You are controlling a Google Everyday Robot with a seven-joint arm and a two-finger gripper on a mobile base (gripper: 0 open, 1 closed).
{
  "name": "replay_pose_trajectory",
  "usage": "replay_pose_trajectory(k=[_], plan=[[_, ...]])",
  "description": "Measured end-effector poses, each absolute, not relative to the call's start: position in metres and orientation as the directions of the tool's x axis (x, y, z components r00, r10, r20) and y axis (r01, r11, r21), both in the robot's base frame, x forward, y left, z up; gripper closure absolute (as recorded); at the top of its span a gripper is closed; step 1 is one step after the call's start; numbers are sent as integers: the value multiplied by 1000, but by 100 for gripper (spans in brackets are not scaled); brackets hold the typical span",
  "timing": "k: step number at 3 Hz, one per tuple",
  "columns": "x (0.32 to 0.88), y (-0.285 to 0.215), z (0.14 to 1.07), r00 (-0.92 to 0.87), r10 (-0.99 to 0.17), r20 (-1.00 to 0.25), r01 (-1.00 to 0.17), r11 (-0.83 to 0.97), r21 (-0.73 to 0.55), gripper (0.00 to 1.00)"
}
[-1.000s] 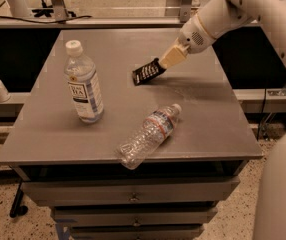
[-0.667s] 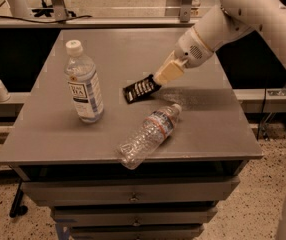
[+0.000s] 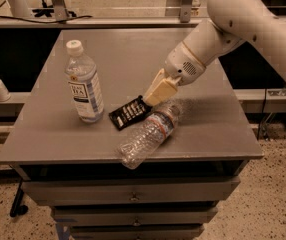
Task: Move rxbar chocolate near blue plastic bottle
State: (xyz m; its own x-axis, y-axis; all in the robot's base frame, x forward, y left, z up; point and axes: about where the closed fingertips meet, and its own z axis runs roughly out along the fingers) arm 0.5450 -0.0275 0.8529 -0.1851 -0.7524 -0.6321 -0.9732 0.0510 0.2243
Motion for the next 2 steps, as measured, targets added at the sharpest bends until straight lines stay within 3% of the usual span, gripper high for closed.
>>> replay_pose_trajectory(k=[2], plan=[[519, 9, 851, -133, -747, -652, -975, -21, 223, 100]])
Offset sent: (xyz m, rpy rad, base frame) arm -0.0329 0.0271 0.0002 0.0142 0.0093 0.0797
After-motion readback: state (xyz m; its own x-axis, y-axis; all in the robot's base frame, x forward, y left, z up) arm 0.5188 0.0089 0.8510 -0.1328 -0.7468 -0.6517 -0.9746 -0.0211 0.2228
